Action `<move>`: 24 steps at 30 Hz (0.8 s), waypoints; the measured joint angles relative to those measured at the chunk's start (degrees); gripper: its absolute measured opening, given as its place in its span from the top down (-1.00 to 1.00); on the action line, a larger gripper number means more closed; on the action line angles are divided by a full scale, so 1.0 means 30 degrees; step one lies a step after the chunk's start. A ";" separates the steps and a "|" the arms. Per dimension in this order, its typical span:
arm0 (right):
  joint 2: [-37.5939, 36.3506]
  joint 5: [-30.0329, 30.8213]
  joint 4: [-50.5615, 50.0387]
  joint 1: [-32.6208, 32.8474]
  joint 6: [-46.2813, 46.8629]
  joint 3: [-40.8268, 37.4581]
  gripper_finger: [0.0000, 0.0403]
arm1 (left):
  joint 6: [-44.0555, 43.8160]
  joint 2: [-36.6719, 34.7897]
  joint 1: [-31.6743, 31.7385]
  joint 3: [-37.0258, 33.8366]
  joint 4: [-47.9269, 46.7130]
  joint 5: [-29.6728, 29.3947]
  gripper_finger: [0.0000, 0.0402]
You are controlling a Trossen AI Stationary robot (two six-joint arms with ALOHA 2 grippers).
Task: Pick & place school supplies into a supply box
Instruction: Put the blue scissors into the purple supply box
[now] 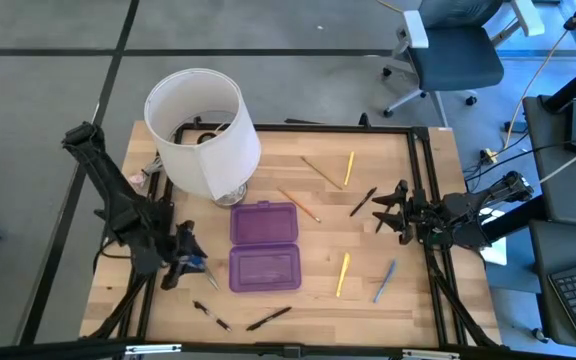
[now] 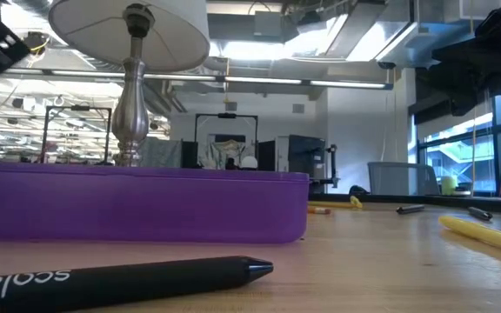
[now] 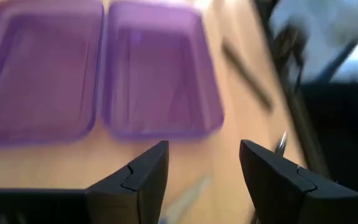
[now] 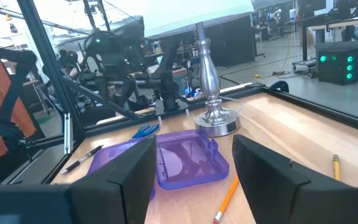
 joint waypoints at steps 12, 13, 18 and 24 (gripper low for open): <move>-0.0007 0.0007 -0.0007 0.0001 0.0494 0.0000 -0.07 | -0.0696 0.4115 -0.0043 0.2199 -0.8497 0.6134 0.05; -0.0007 0.0000 -0.0003 0.0001 0.0549 0.0000 -0.07 | -0.0935 0.4399 -0.0043 0.2199 -0.8850 0.6143 0.05; -0.0004 0.0000 -0.0007 -0.0006 0.0500 0.0000 -0.07 | -0.0626 0.5609 0.0030 0.2199 -0.9237 0.6107 0.06; 0.0000 0.0000 -0.0007 -0.0005 0.0466 0.0000 -0.07 | 0.0718 0.6865 0.0847 0.2199 -0.9240 0.6093 0.05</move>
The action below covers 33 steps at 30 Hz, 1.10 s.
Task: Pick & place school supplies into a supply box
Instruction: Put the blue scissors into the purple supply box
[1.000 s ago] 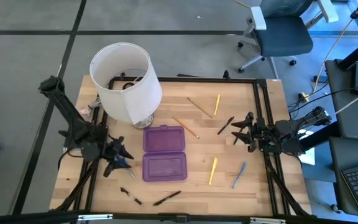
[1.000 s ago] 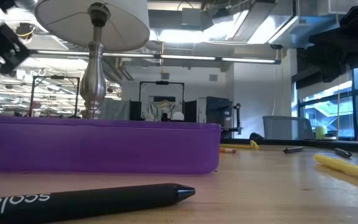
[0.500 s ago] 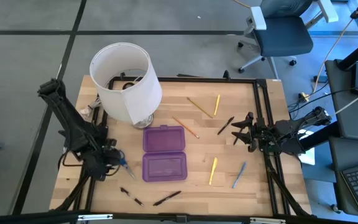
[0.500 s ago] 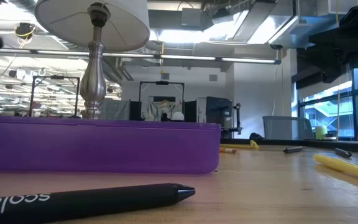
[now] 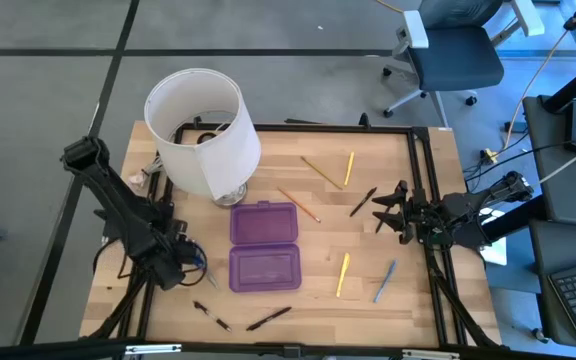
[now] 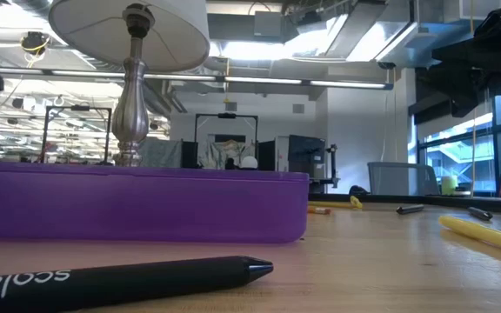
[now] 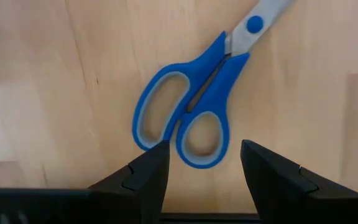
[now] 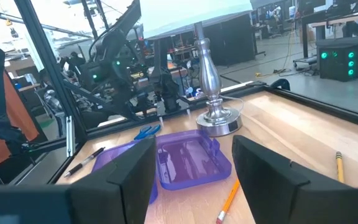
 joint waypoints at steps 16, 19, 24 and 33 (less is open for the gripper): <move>-0.0001 0.0000 0.0000 -0.0001 0.0352 0.0000 -0.07 | -0.0702 0.2033 0.1412 0.0000 0.1252 0.0234 0.05; -0.0004 0.0001 0.0000 0.0003 0.0517 0.0000 -0.07 | -0.1436 0.2033 0.1405 0.0000 0.1884 0.0535 0.06; -0.0007 0.0000 0.0000 0.0002 0.0514 0.0000 -0.07 | -0.1451 0.2033 0.1405 0.0000 0.1951 0.0561 0.07; -0.0003 0.0004 0.0000 0.0003 0.0379 0.0000 -0.07 | 0.1689 0.2025 0.1368 0.0000 0.1410 0.0568 0.07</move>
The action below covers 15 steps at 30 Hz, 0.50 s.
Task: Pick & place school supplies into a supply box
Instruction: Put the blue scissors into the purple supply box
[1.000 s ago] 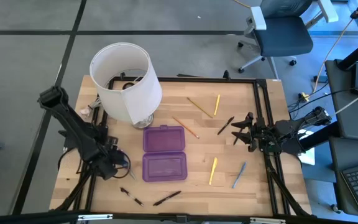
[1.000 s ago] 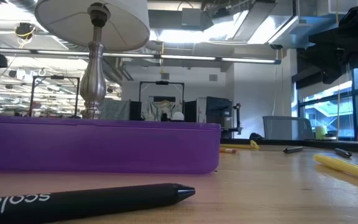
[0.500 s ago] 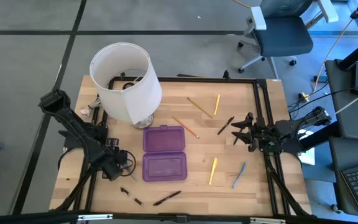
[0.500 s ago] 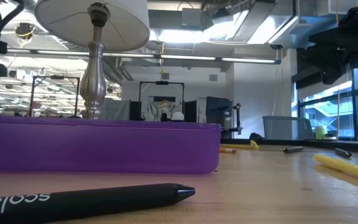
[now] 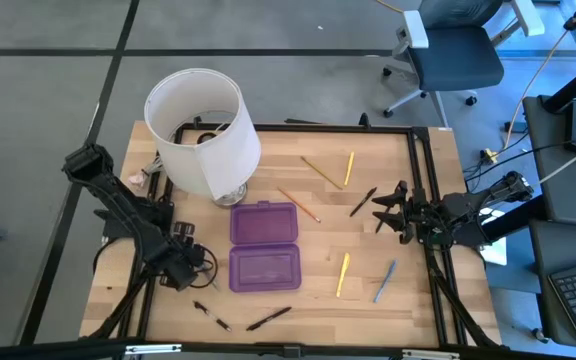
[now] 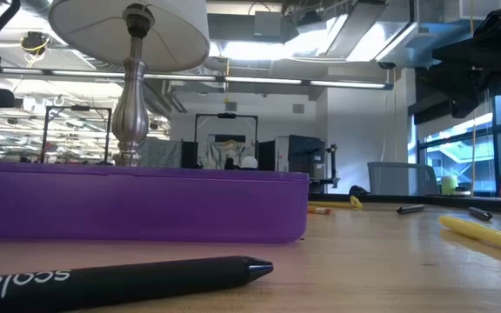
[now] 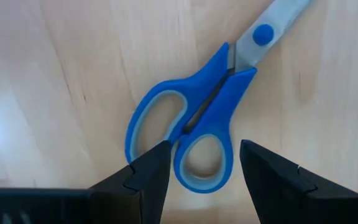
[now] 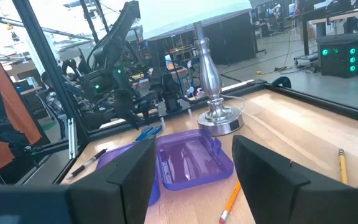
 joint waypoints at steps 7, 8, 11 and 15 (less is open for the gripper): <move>-0.0001 0.0003 0.0000 0.0001 -0.0036 0.0000 -0.07 | 0.0537 0.0000 0.0000 -0.0502 -0.0060 -0.0480 0.11; 0.0003 0.0000 0.0000 0.0000 -0.0044 0.0000 -0.07 | 0.0539 0.0000 0.0000 -0.0585 -0.0047 -0.0424 0.12; -0.0004 0.0001 0.0000 0.0001 -0.0048 0.0000 -0.07 | 0.0642 0.0000 0.0000 -0.0856 -0.0061 -0.0400 0.16; 0.0003 0.0003 0.0000 0.0003 -0.0051 0.0000 -0.07 | 0.1694 -0.0006 0.0000 -0.1261 0.0188 -0.0386 0.21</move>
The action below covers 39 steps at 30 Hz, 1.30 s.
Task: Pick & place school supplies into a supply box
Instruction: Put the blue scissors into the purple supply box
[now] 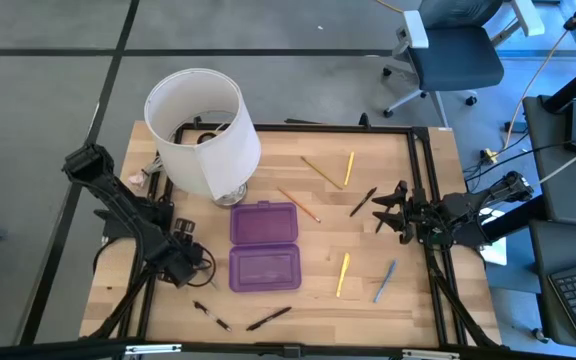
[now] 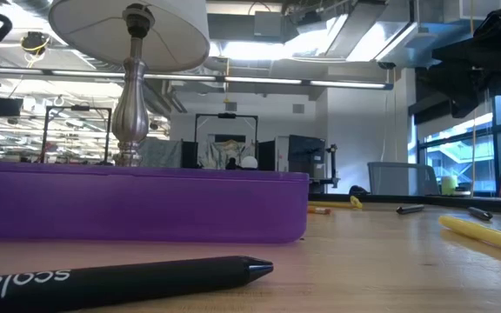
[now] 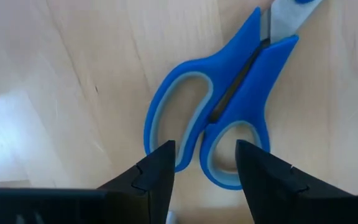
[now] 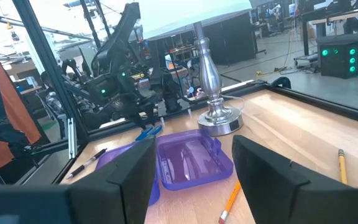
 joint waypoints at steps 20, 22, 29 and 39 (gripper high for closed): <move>-0.0001 0.0000 0.0007 0.0000 0.0000 0.0000 -0.07 | 0.1848 -0.0067 0.0407 -0.1425 0.3795 -0.0442 0.37; -0.0007 0.0000 0.0000 -0.0007 0.0000 0.0000 -0.07 | 0.1204 -0.0063 0.0681 -0.1444 0.4561 -0.0184 0.40; -0.0007 0.0000 0.0000 -0.0005 0.0007 0.0000 -0.07 | 0.0449 0.0034 0.1355 -0.1485 0.8188 0.0014 0.52; -0.0007 0.0000 0.0000 -0.0002 0.0005 0.0000 -0.07 | 0.0595 -0.0008 0.1472 -0.1442 0.8056 0.1970 0.61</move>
